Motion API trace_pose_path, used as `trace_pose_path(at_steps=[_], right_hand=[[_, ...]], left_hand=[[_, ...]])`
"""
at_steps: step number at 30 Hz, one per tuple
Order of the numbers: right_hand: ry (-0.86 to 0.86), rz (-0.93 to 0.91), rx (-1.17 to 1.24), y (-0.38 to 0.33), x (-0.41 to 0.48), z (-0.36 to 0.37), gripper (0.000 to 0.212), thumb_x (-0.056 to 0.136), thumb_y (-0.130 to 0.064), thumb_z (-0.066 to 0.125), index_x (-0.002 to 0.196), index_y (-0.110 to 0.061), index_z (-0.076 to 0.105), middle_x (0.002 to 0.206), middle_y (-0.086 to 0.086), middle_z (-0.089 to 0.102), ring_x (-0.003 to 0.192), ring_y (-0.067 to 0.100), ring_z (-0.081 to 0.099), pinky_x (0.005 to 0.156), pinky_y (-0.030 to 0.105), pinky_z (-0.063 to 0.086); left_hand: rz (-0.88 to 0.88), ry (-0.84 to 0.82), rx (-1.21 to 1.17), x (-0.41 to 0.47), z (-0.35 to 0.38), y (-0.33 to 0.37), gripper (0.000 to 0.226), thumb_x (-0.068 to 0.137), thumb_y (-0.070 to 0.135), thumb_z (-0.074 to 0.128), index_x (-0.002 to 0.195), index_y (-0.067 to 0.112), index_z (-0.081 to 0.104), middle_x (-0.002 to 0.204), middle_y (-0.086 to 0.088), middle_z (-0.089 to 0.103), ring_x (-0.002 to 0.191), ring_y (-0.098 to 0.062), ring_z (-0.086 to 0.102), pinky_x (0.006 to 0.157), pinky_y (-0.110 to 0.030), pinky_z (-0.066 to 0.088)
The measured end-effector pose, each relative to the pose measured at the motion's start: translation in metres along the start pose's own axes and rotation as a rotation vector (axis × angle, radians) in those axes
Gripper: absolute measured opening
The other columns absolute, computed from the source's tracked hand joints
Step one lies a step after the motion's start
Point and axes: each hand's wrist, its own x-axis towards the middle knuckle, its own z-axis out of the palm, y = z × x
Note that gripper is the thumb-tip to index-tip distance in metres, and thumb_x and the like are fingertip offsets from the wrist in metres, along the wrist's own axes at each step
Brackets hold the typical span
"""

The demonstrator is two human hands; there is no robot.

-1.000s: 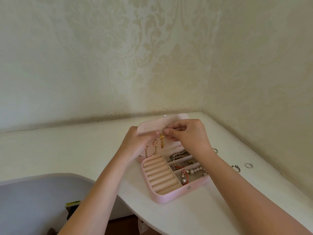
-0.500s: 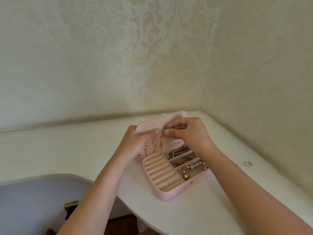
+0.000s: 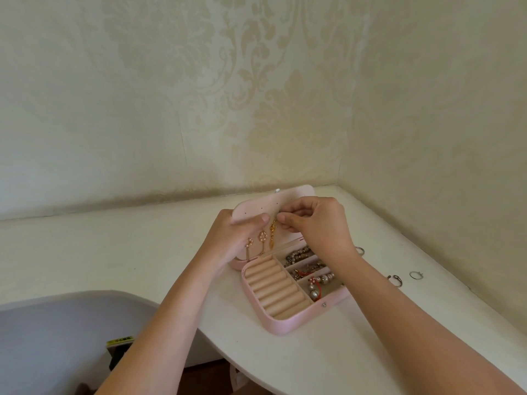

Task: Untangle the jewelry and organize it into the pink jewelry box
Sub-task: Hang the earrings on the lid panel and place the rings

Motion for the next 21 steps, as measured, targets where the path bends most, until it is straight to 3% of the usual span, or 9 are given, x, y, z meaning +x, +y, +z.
trace_pose_path(at_steps=[4,9,15,21], right_hand=[[-0.032,-0.018,0.002,0.0004,0.0004,-0.0032,0.005,0.075,-0.003,0.074,0.076,-0.007,0.073,0.067,0.011,0.07,0.061,0.016,0.066,0.067,0.024,0.057],[-0.029,0.021,0.082,-0.0006,0.0015,-0.0017,0.009,0.073,-0.005,0.078,0.075,-0.005,0.069,0.06,0.006,0.069,0.057,0.014,0.065,0.062,0.025,0.058],[-0.031,0.021,0.069,0.004,0.0021,-0.0023,0.005,0.076,-0.003,0.074,0.076,-0.006,0.07,0.064,0.009,0.069,0.06,0.016,0.065,0.066,0.027,0.058],[-0.004,0.012,0.077,0.0074,0.0059,-0.0033,0.015,0.07,-0.008,0.08,0.075,-0.001,0.068,0.062,0.012,0.068,0.055,0.016,0.063,0.058,0.024,0.056]], left_hand=[[0.007,0.014,-0.009,-0.0011,0.0032,0.0003,0.03,0.064,0.033,0.069,0.082,0.008,0.071,0.086,-0.015,0.073,0.075,-0.022,0.066,0.074,-0.037,0.048],[0.001,0.0,0.0,0.0014,0.0026,0.0007,0.028,0.067,0.034,0.072,0.084,0.011,0.073,0.087,-0.014,0.073,0.088,-0.033,0.068,0.084,-0.049,0.051],[-0.045,0.023,-0.128,0.0024,0.0069,-0.0026,0.026,0.064,0.029,0.072,0.085,0.013,0.073,0.085,-0.012,0.074,0.081,-0.027,0.07,0.082,-0.047,0.053],[-0.027,0.002,-0.038,0.0037,0.0053,-0.0007,0.023,0.07,0.029,0.075,0.084,0.011,0.073,0.083,-0.012,0.073,0.076,-0.023,0.069,0.074,-0.039,0.051]])
